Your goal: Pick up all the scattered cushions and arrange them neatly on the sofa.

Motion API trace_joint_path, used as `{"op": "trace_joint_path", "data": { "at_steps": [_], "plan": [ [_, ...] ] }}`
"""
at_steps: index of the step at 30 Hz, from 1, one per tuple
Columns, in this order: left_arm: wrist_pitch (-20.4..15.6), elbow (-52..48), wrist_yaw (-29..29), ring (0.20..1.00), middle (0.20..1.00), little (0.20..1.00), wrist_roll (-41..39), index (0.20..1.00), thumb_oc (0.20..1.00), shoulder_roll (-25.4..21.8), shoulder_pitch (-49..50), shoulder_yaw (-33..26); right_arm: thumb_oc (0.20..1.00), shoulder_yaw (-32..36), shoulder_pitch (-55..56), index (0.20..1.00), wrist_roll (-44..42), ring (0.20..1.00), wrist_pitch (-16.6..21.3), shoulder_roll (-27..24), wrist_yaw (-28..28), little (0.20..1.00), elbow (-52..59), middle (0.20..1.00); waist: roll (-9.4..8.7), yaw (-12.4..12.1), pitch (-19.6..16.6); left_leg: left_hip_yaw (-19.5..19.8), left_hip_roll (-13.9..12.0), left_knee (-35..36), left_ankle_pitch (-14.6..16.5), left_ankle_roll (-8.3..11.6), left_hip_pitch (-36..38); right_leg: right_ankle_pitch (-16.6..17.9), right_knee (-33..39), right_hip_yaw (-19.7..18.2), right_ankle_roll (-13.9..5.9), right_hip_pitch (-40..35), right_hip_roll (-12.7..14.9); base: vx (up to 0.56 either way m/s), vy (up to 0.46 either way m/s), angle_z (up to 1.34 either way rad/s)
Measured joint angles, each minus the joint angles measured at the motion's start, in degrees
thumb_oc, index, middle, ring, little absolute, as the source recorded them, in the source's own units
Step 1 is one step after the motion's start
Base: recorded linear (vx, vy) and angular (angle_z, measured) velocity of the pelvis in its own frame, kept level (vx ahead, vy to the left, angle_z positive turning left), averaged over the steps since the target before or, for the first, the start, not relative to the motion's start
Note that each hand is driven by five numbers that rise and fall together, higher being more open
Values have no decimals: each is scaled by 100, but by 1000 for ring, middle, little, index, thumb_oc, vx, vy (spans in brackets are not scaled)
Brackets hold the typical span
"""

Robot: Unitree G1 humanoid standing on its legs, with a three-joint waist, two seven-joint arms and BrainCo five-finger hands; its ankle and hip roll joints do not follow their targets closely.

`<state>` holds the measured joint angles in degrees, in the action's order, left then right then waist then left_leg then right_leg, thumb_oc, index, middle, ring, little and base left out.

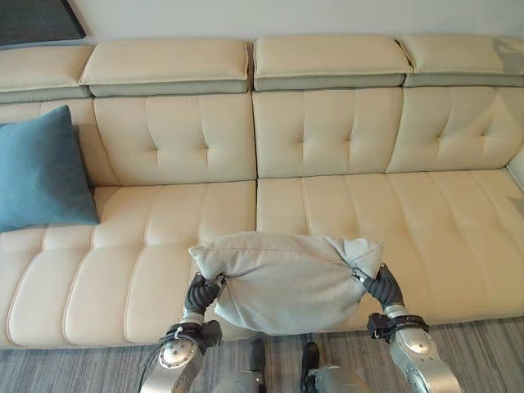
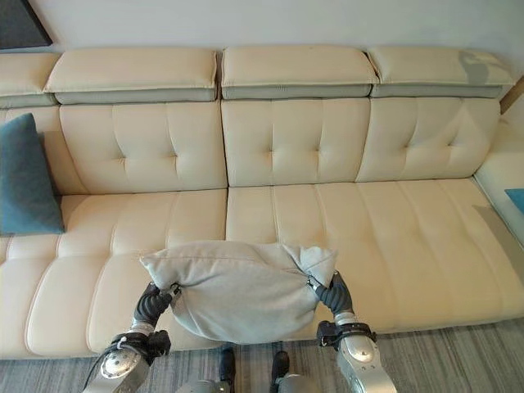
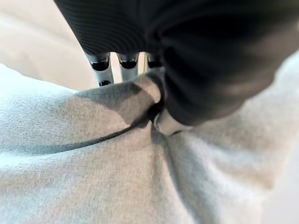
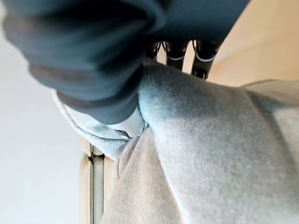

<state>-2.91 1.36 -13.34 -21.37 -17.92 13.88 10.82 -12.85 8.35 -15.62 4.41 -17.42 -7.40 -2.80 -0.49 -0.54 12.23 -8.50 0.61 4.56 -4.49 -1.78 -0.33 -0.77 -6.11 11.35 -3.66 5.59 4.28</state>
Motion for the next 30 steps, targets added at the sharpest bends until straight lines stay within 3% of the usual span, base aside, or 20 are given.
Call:
{"op": "trace_joint_path", "data": {
  "at_steps": [2, 4, 6, 11, 14, 22, 30],
  "plan": [
    [-11, -8, -104, 200, 200, 200, 0, 200, 200, -92, -143, -81, 200, -75, -169, 200, 0, 200, -2, 48, -25, 200, 2, 200, -10, -84, -6, -7, 24, 4, 9, 4, -8, 128, 589, 177, -122, -128, 223, 112, -16, -12],
    [-14, -19, -240, 200, 200, 200, 1, 200, 200, -107, -225, -190, 200, -249, -314, 200, 43, 200, -3, 92, -169, 200, 12, 200, -151, -125, -88, 45, 115, 4, 17, 16, 0, 471, 1088, 101, -251, -428, 349, 132, -18, 16],
    [-15, -21, -345, 200, 200, 200, 1, 200, 200, -91, -309, -212, 200, -298, -483, 200, 102, 200, -16, 105, -236, 200, 10, 200, -203, -159, -111, 105, 140, 6, 24, 33, 31, 827, 1115, 121, -179, -482, 379, 146, -7, 22],
    [-28, 138, -747, 200, 200, 200, -1, 200, 200, -25, -917, -179, 200, -466, -1660, 200, 230, 200, -227, -54, -668, 200, -42, 200, -172, -203, -163, 245, -83, 30, 3, 184, 118, 837, 1085, 262, -40, -643, 149, 107, 0, 13],
    [-21, 617, -1106, 200, 200, 200, -4, 200, 200, -11, -1788, -76, 200, -577, -2606, 200, 327, 200, -266, -60, -1001, 200, -472, 200, -227, -187, -204, 341, -141, 34, -38, 282, -22, 813, 1086, 352, -5, -550, 90, -19, 11, 14],
    [-46, 1679, -1952, 200, 200, 200, -3, 200, 200, -173, -3787, 163, 200, -744, -4348, 200, 324, 200, -450, -12, -1768, 200, -1633, 200, -241, -207, -202, 508, -137, -175, -326, 235, -1150, 1029, 1082, 522, 140, 412, 96, -81, 24, 13],
    [-73, 2026, -2364, 200, 200, 200, 3, 200, 200, -470, -4638, 211, 200, -856, -5060, 200, 330, 200, -496, 180, -2211, 200, -1974, 200, -138, -312, 426, 713, -128, -325, -385, 250, -1803, 1128, 1081, 721, 242, 896, 97, 35, 60, 13]
  ]
}}
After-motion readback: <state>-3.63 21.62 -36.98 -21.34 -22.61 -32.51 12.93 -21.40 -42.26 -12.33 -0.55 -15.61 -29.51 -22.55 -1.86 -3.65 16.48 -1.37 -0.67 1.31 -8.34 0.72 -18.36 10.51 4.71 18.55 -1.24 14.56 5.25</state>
